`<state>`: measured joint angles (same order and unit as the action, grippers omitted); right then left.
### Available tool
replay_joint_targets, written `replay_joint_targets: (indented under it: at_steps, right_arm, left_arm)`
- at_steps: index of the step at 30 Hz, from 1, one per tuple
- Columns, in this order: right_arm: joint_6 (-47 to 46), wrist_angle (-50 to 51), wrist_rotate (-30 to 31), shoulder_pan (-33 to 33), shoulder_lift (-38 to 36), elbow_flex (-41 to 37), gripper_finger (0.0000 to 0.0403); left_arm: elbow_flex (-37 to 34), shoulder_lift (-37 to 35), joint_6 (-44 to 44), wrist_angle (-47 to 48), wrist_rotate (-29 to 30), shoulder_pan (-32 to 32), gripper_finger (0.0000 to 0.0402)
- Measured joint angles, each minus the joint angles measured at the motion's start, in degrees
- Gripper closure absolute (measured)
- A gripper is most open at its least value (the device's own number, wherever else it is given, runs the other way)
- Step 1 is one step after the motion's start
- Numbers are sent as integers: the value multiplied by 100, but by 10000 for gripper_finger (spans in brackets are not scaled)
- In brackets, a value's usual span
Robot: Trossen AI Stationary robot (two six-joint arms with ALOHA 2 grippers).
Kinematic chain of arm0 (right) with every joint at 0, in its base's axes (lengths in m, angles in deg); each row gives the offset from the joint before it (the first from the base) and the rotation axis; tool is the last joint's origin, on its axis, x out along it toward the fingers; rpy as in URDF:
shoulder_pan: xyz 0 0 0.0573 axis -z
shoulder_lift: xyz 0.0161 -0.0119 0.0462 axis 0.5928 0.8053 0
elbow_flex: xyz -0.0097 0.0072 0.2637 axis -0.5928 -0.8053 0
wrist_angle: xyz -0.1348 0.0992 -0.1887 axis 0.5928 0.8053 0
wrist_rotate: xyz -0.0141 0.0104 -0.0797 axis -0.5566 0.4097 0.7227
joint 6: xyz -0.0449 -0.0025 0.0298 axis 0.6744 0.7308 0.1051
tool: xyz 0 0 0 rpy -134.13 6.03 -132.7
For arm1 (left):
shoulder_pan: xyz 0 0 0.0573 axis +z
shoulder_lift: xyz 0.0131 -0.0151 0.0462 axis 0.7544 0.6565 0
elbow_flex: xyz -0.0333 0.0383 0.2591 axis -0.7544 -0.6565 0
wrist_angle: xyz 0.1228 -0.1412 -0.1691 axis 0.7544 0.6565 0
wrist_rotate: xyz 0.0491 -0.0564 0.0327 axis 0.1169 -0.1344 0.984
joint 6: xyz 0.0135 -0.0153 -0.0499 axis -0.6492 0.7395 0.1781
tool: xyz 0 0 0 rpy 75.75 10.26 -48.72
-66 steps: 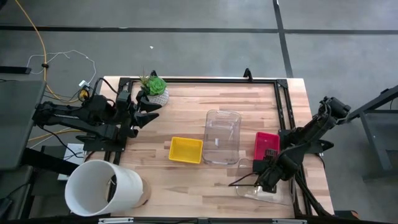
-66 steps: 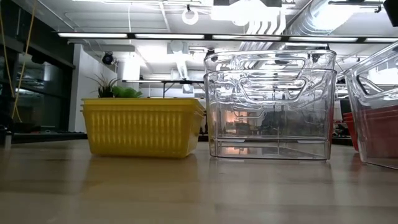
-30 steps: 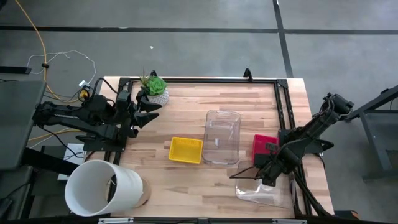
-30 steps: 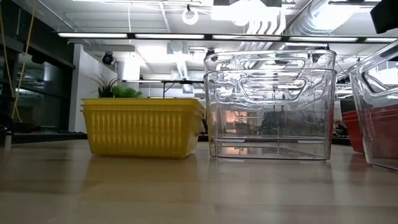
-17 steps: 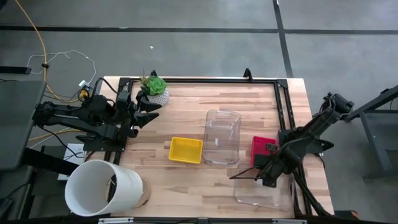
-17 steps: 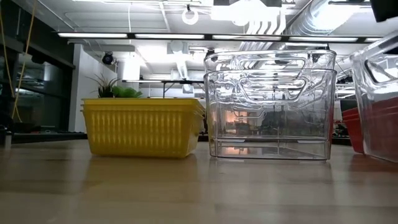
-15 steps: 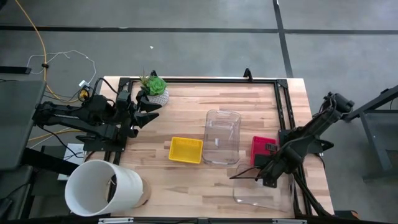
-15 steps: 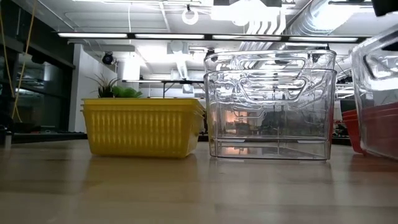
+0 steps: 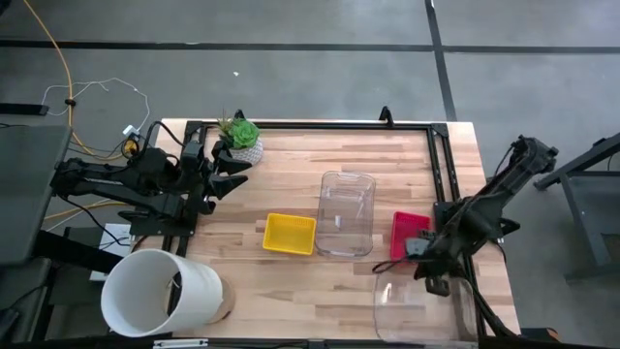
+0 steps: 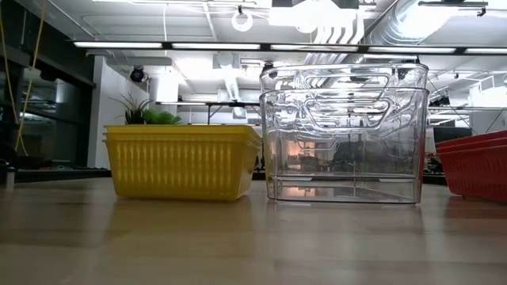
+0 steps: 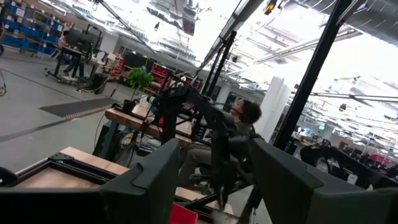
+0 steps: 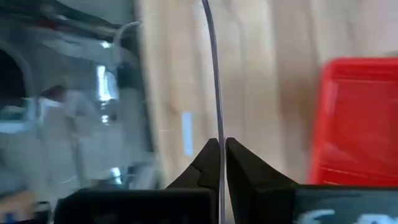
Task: Stack baskets by color
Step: Stack the bottom transparent bin on the stacked transparent bin
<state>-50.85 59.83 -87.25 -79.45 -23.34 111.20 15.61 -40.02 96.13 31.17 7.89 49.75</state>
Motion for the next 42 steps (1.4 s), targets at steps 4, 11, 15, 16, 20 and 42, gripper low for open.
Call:
replay_joint_targets:
  at_steps: [4,11,15,16,20,42]
  right_arm:
    - [-335,-433,104,8,-412,2,402]
    - [-372,-1514,680,360,-842,1,402]
    - [-51,-2201,931,794,-907,2,403]
    - [25,-2367,981,924,-907,2,403]
    - [92,-3050,1312,1486,-882,2,403]
    - [-4552,-2421,5188,1666,179,159,403]
  left_arm:
    - [0,0,0,0,0,1,216]
    - [0,0,-2,0,0,1,216]
    - [0,0,-2,0,0,1,216]
    - [0,0,-2,1,0,0,216]
    - [0,0,-2,0,-2,1,216]
    - [0,0,-4,2,-362,0,216]
